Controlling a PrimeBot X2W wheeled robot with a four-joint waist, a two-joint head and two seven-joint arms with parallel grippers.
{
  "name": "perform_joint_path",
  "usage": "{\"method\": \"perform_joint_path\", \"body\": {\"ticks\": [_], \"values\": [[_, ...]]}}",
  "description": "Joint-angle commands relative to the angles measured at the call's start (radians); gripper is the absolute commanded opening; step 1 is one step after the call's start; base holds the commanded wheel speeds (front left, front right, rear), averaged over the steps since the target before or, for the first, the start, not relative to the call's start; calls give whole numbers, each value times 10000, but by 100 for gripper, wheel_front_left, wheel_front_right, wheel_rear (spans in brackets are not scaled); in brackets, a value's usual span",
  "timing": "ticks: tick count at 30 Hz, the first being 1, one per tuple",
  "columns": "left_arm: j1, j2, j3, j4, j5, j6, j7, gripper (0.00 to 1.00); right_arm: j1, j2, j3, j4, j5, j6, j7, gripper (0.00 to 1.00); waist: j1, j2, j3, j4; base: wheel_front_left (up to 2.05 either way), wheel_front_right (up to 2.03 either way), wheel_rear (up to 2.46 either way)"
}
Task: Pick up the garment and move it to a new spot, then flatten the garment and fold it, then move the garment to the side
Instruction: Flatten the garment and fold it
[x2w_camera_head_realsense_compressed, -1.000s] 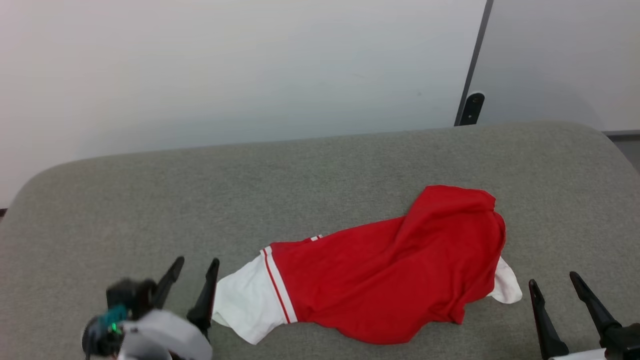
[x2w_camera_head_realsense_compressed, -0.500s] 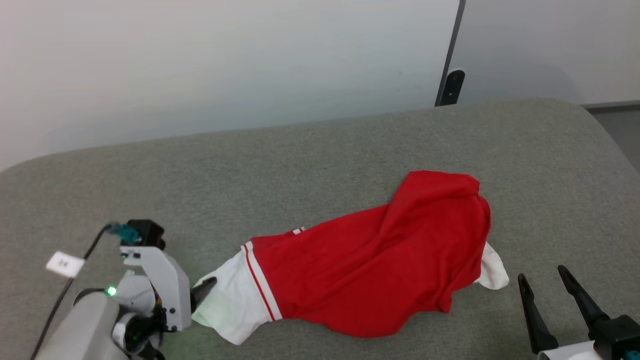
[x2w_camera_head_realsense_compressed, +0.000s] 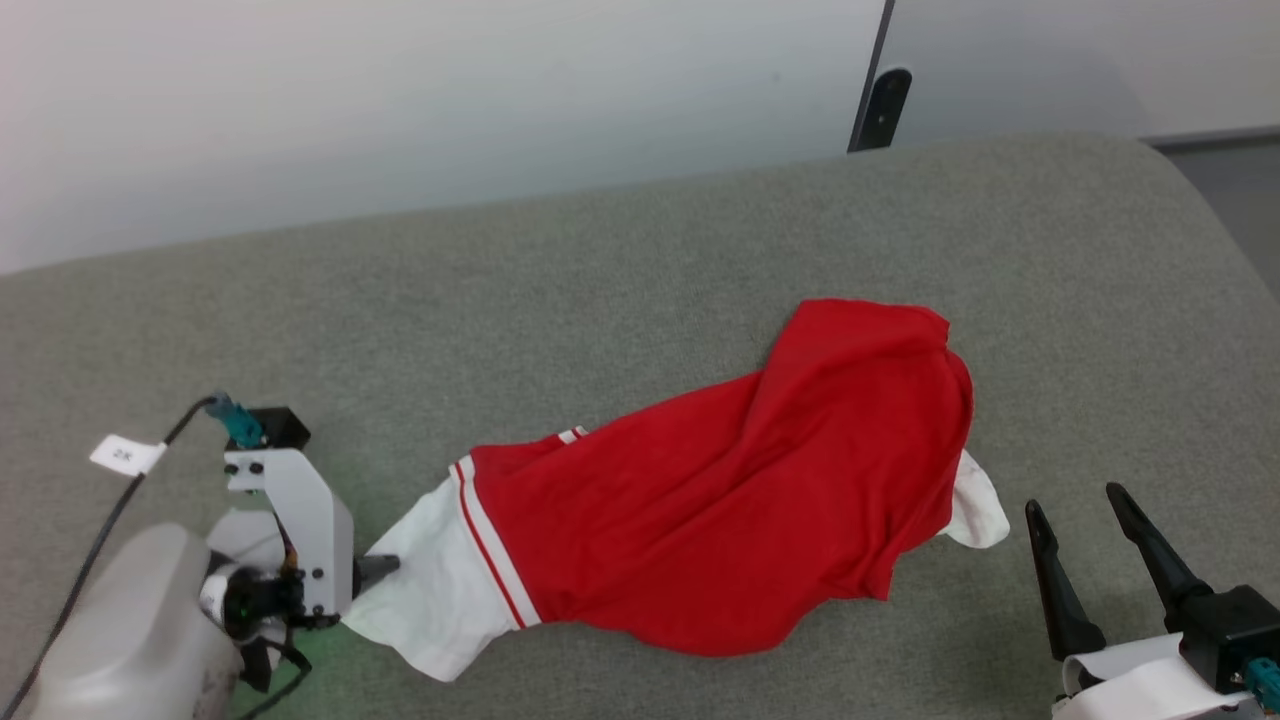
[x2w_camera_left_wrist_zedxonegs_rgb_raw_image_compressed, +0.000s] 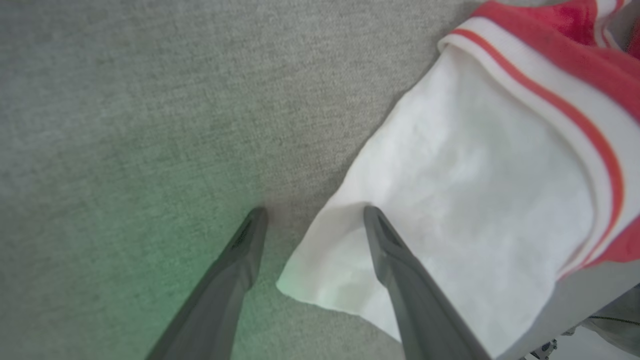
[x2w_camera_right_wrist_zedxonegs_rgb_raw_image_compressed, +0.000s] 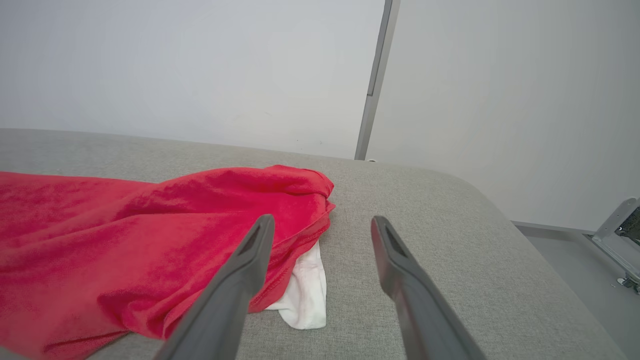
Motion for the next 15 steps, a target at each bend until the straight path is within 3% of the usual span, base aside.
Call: {"method": "perform_joint_path", "body": {"ticks": [1, 9, 13, 15], "values": [[31, -106, -76, 138, 19, -14, 46, 100, -101, 45, 21, -17, 17, -11, -55, 100, 0, 0, 255, -121, 0, 0, 0], [-279, -345, -563, 1486, 87, 13, 475, 99, -397, 108, 21, -111, -47, -11, -55, 100, 0, 0, 777, -225, 0, 0, 0], [-272, -719, -679, 1927, -145, 5, 1027, 0, -431, 139, -40, -89, -75, -11, -55, 100, 0, 0, 810, -205, 0, 0, 0], [-280, -906, -684, 2001, -357, -14, 1325, 0, -442, 169, -77, -55, -92, -11, -55, 100, 0, 0, 790, -167, 0, 0, 0]]}}
